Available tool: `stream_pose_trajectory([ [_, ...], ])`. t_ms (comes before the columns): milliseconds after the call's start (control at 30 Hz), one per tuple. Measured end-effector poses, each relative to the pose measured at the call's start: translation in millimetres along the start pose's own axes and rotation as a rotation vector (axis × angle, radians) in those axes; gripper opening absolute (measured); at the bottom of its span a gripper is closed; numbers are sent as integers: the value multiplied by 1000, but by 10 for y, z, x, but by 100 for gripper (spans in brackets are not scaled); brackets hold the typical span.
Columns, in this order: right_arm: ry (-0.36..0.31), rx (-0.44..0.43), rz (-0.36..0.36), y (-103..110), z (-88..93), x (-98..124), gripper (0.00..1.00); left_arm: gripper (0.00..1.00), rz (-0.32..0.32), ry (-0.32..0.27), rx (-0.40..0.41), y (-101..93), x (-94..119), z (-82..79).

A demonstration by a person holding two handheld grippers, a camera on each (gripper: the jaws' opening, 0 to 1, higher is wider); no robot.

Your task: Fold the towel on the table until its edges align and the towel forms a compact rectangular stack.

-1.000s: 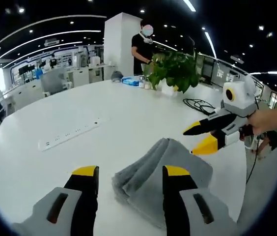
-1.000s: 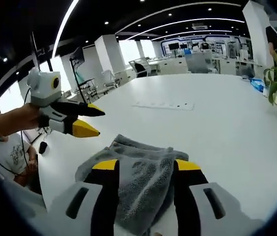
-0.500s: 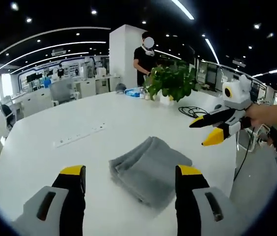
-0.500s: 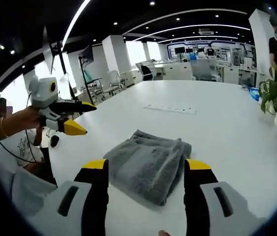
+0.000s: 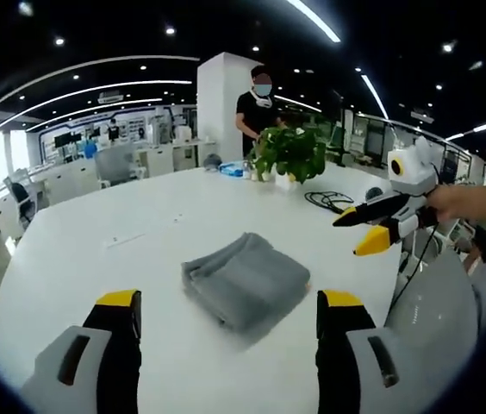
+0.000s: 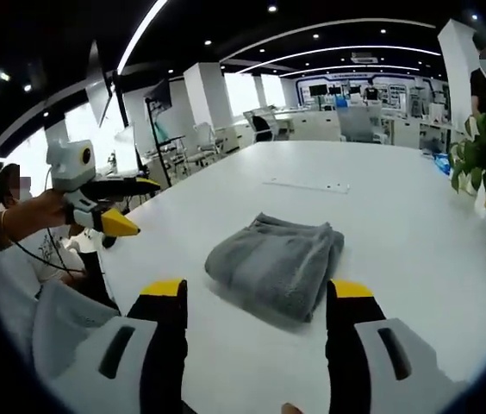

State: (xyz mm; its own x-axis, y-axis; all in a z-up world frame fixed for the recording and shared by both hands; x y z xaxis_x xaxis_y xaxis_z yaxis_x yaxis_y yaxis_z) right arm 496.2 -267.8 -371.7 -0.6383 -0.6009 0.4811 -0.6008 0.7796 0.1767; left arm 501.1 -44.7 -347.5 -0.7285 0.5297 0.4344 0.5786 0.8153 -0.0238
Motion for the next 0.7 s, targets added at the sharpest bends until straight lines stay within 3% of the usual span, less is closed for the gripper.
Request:
stream_pose_trajectory([
  [300, 11, -14, 5, 66, 132, 112, 65, 89, 3, -2, 69, -229, 130, 184],
  [700, 20, -12, 1, 104, 163, 146, 64, 90, -19, -19, 90, -145, 148, 198],
])
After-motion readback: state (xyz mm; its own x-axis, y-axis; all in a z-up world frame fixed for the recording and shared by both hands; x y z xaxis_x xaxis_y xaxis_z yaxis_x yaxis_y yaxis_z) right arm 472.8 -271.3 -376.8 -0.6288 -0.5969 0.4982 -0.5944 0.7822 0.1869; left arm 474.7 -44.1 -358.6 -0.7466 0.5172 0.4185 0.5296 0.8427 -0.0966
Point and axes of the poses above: the point that each gripper's makers call its tool centre point, and the gripper's own axes: x roughly backward along the fingers, y roughly to its left, z roughly out of its underside, the point moved 2 cm from there along x, roughly backward along the fingers, and after that the axes turned 1 degree about x, right-handed, at the moved point
